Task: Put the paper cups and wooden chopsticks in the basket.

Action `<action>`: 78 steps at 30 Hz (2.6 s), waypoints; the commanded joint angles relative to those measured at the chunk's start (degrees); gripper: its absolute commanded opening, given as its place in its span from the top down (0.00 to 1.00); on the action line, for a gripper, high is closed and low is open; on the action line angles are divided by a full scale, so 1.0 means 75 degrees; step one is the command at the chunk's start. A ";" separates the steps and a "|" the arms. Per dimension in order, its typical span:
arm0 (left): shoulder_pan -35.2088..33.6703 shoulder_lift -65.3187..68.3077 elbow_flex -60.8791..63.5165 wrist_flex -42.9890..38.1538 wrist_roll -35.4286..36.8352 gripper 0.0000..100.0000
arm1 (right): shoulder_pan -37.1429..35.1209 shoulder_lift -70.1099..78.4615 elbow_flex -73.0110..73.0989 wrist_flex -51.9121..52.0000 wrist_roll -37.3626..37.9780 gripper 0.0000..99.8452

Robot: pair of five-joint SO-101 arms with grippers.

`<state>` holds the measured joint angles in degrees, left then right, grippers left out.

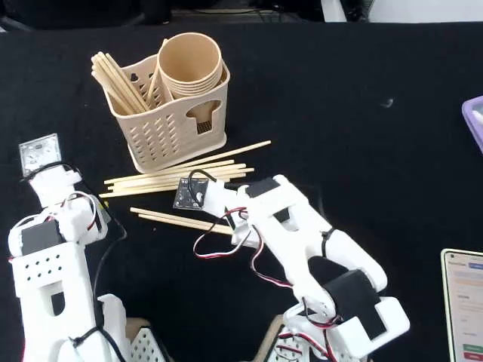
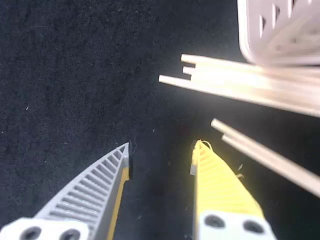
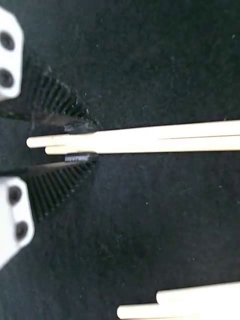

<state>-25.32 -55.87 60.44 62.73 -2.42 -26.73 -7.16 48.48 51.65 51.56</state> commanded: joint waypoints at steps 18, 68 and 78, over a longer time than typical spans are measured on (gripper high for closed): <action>0.0475 -0.0129 -0.0662 0.1313 -0.0867 0.79 | -0.1700 -0.0486 -0.0275 -0.1020 -0.2075 0.78; -0.0440 -0.0129 -0.0662 0.0551 -0.0270 0.79 | -0.1723 -0.3288 -0.4050 -0.4677 -0.6353 0.99; -0.0416 -0.0129 -0.0287 0.0059 -0.0270 0.79 | -0.1500 -0.0299 -0.4999 -0.7619 -0.6576 0.99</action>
<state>-28.13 -55.87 58.86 65.36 -4.97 -38.95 -13.14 16.92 -2.59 2.68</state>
